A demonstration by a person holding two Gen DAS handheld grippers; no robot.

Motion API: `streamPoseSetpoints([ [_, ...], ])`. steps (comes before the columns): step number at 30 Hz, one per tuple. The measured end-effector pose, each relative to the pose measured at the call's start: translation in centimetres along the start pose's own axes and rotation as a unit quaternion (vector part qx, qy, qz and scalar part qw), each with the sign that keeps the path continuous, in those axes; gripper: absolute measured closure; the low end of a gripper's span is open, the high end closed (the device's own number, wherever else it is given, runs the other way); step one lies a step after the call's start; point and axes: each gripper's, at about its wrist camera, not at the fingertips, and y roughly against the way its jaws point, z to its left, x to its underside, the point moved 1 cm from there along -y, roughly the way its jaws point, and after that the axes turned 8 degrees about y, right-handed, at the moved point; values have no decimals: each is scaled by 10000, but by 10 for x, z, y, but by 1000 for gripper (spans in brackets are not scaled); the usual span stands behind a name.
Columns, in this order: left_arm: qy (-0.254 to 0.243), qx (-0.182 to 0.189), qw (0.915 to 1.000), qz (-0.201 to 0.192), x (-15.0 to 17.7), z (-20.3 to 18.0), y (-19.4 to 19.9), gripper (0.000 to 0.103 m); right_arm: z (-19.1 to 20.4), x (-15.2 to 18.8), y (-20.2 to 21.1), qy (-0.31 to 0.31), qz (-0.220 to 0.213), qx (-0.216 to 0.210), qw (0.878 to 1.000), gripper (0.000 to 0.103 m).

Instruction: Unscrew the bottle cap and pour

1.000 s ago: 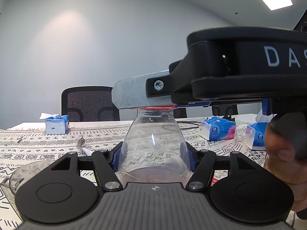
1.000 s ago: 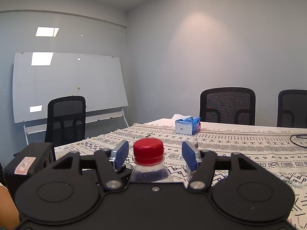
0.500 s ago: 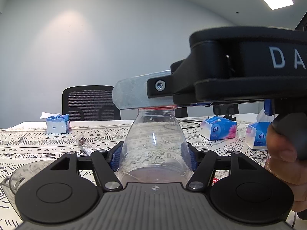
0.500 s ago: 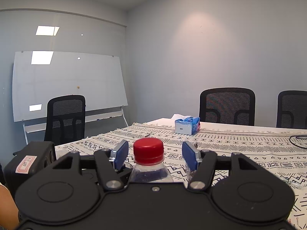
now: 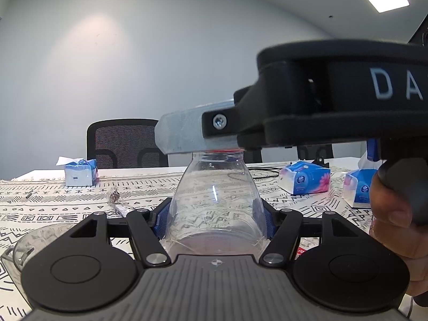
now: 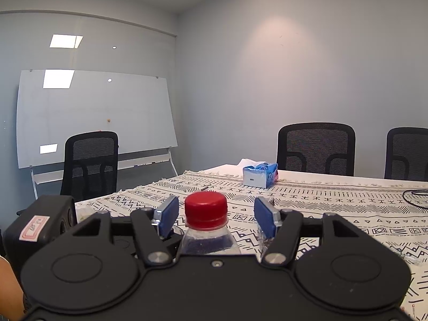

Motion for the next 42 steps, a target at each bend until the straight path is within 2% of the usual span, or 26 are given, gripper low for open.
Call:
streamPoseSetpoints([
  [2,-5,10,10000,-1,0,0,0,40,0,0,1,45,-62,-16,10000,69],
  [7,40,32,10000,20,0,1,0,40,-5,2,1,177,-179,-351,9991,70],
  [13,70,132,9999,66,-1,2,0,44,-20,5,1,398,-357,-1113,9923,69],
  [14,71,133,9999,72,-1,2,0,44,-23,3,0,339,-300,-1169,9921,68],
  [15,74,127,9999,77,-1,2,0,44,-25,1,-1,268,-231,-1223,9919,58],
  [17,75,108,9999,84,-1,2,-1,44,-21,-5,1,283,-170,-977,9947,41],
  [21,29,40,10000,82,0,-1,-1,44,1,-20,7,351,-13,-241,9991,41],
  [22,23,26,10000,80,0,-2,-1,44,4,-21,6,339,30,-124,9993,42],
  [23,16,12,10000,78,0,-2,-1,44,7,-22,4,344,128,73,9993,47],
  [24,14,5,10000,79,0,-2,-2,44,11,-22,2,350,240,233,9988,62],
  [25,17,4,10000,84,0,-2,-2,44,12,-22,1,340,267,185,9989,71],
  [28,65,38,9999,86,-1,1,-3,43,18,-22,2,538,262,-16,9982,70],
  [31,156,82,9998,96,-1,6,-4,43,7,-18,0,775,67,-498,9957,70],
  [36,130,170,9997,114,-1,6,-4,44,-41,-13,-8,577,-213,-2031,9772,70],
  [38,98,196,9997,125,-1,5,-4,44,-51,-14,-12,431,-161,-2316,9717,69],
  [40,109,210,9996,129,0,6,-4,44,-53,-16,-13,303,-42,-2318,9723,64],
  [41,123,212,9996,129,0,6,-4,44,-51,-16,-12,271,18,-2202,9751,54],
  [42,132,214,9996,129,0,6,-4,44,-43,-17,-9,349,57,-1913,9809,47],
])
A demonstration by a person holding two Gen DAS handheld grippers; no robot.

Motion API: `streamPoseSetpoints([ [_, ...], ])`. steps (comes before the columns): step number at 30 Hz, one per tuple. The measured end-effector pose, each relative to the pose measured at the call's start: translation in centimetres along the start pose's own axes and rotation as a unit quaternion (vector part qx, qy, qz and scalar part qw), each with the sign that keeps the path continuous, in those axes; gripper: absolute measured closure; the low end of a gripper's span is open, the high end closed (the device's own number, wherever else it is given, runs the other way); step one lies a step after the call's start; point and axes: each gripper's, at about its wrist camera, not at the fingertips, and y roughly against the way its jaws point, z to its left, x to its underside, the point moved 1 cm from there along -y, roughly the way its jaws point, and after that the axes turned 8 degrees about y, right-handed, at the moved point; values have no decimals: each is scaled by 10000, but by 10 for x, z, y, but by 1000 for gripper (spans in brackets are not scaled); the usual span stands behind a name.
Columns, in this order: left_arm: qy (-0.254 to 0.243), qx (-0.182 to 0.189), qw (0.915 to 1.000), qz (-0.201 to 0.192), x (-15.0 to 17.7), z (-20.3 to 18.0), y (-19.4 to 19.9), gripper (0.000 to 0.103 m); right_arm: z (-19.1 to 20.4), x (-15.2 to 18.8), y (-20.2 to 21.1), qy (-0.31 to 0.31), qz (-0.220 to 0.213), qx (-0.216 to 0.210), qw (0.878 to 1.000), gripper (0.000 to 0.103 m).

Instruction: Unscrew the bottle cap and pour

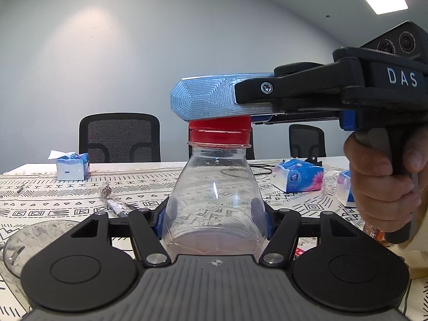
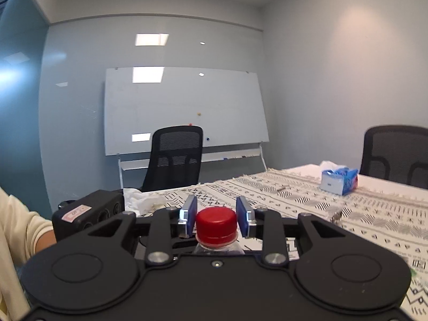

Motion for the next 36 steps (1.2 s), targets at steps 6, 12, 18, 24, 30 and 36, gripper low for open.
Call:
streamPoseSetpoints([
  [6,-43,-29,10000,-7,1,-3,0,43,55,-1,-8,5,159,2158,9763,36],
  [12,-87,-15,10000,-3,1,-4,1,43,59,0,-13,-196,69,2212,9750,70],
  [18,-89,-1,10000,12,1,-4,1,43,33,6,-6,-87,-8,1207,9927,69],
  [24,-124,21,9999,15,2,-5,0,43,-4,12,0,-150,-183,-106,9997,69],
  [30,-113,17,9999,17,2,-5,1,43,14,6,1,-144,107,541,9984,45],
  [36,-144,-22,9999,24,1,-6,0,43,43,3,4,-808,119,1781,9806,43],
])
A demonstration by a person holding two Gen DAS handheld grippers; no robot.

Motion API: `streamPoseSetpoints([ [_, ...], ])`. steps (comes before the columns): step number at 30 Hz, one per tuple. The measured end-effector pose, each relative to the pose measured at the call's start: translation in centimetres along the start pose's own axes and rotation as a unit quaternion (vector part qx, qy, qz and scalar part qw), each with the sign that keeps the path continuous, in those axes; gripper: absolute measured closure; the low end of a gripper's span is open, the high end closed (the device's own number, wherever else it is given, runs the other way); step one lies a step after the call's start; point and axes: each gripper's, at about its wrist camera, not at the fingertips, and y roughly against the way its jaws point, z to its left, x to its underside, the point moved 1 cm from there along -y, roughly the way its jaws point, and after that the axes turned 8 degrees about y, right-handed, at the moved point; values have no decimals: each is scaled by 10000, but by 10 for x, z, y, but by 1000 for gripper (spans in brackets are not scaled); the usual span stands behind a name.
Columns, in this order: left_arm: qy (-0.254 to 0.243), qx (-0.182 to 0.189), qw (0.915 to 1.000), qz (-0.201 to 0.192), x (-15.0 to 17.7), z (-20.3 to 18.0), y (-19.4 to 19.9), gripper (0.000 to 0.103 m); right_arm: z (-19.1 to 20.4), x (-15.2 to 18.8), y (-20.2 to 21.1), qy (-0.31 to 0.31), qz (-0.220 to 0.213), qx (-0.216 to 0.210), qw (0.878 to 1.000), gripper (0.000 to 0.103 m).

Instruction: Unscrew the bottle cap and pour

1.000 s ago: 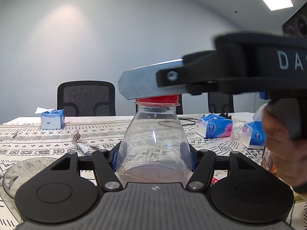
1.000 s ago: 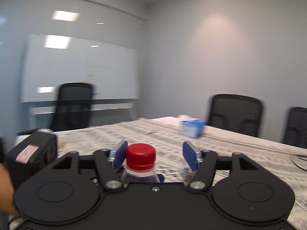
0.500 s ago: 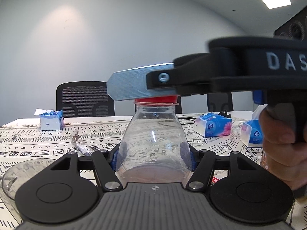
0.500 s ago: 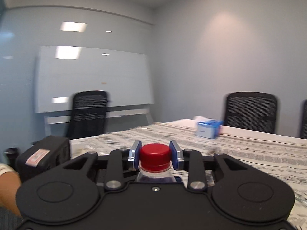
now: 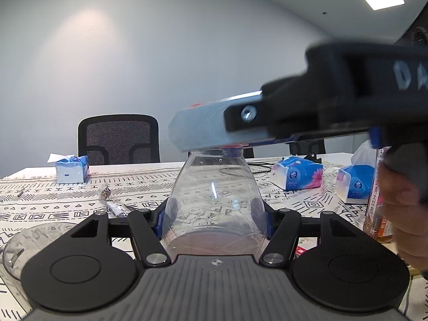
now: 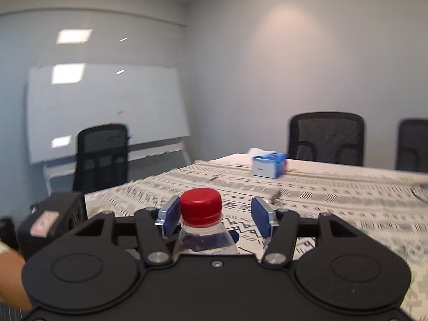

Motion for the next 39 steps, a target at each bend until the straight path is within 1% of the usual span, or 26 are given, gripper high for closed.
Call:
streamPoseSetpoints([
  [2,-5,-5,10000,0,0,0,0,43,5,0,4,-71,-45,142,9999,43],
  [4,-9,-8,10000,0,0,-1,1,43,11,-2,2,16,-36,264,9996,44],
  [5,-6,-9,10000,0,0,-1,1,43,11,-2,0,24,-13,236,9997,49],
  [6,0,-9,10000,0,0,-1,1,43,11,-3,-2,25,13,195,9998,68],
  [9,30,-5,10000,6,0,1,1,43,8,-3,-7,-1,53,110,9999,69],
  [11,47,3,10000,5,0,2,0,43,6,-2,-5,105,26,34,9999,69],
  [13,52,4,10000,6,0,3,0,43,2,0,-5,242,-18,-164,9996,69],
  [16,72,9,10000,14,0,4,0,43,-10,2,-7,504,-141,-718,9960,69],
  [17,73,12,10000,14,0,4,0,43,-16,5,-7,595,-255,-985,9930,69],
  [18,72,13,10000,15,0,4,0,43,-25,9,-7,682,-417,-1358,9875,69],
  [20,61,26,10000,21,0,4,0,43,-37,11,-9,719,-524,-1724,9810,69],
  [21,64,30,10000,28,0,4,0,43,-47,10,-12,664,-507,-1934,9776,69],
  [24,80,39,10000,40,0,5,-1,43,-56,5,-17,674,-424,-2211,9720,69],
  [26,84,44,9999,39,0,5,-1,43,-56,1,-17,723,-364,-2254,9709,69],
  [28,79,50,9999,40,-1,5,-1,43,-53,-2,-16,811,-289,-2218,9713,68],
  [29,76,52,9999,41,-1,5,-1,43,-50,-3,-14,810,-257,-2128,9734,65],
  [30,73,52,10000,41,-1,5,-1,43,-45,-4,-12,802,-250,-1939,9774,56],
  [31,71,51,10000,41,-1,5,-1,43,-39,-4,-9,796,-250,-1728,9814,54],
  [32,68,48,10000,41,-1,4,-1,43,-28,-4,-5,808,-255,-1260,9884,53],
  [33,61,41,10000,39,-1,4,-1,43,-19,-4,-2,826,-250,-932,9919,53],
  [36,26,17,10000,32,0,3,-1,43,8,-1,4,816,-260,-23,9963,52],
  [39,-5,0,10000,20,0,2,-1,43,22,1,9,727,-383,322,9961,52],
])
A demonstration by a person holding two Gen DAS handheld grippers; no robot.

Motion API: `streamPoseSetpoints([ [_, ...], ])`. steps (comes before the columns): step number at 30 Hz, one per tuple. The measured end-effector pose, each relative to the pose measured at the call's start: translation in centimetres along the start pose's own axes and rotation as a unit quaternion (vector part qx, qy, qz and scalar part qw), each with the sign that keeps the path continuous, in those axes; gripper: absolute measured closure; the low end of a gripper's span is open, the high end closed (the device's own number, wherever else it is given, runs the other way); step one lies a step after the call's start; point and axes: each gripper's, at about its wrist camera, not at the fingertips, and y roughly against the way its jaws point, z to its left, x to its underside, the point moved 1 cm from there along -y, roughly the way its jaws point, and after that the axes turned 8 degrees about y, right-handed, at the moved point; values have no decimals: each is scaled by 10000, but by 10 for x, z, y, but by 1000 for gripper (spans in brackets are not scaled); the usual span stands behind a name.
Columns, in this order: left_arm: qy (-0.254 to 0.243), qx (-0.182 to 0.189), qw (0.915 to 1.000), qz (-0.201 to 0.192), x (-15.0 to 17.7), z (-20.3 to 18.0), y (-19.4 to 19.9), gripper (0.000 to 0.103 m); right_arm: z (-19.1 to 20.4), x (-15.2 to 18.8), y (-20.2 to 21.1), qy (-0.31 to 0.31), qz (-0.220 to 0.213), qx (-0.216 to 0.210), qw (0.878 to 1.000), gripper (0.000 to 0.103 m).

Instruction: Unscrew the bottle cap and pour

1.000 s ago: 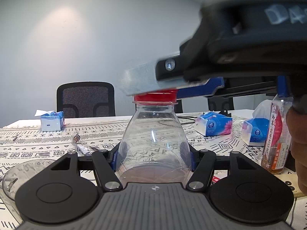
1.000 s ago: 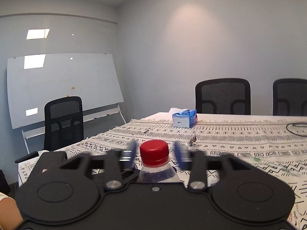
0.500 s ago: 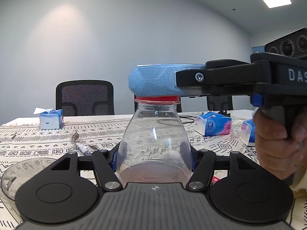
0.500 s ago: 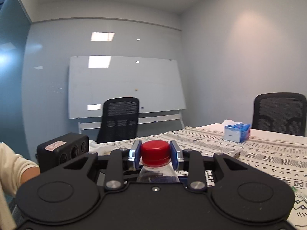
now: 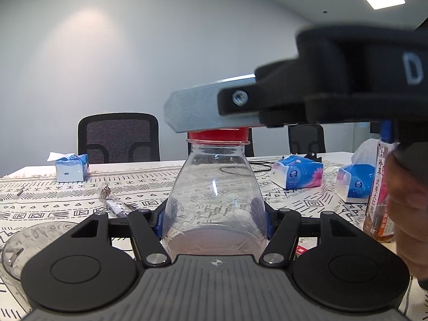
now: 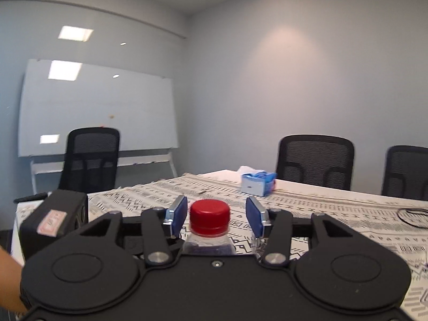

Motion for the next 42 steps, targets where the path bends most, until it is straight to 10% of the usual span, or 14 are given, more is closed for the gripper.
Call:
streamPoseSetpoints([
  [6,43,-21,10000,16,0,2,-1,43,-2,3,0,-175,-149,84,9997,70],
  [42,-63,8,10000,-14,1,-3,0,43,-23,14,1,-524,-271,-285,9979,70],
])
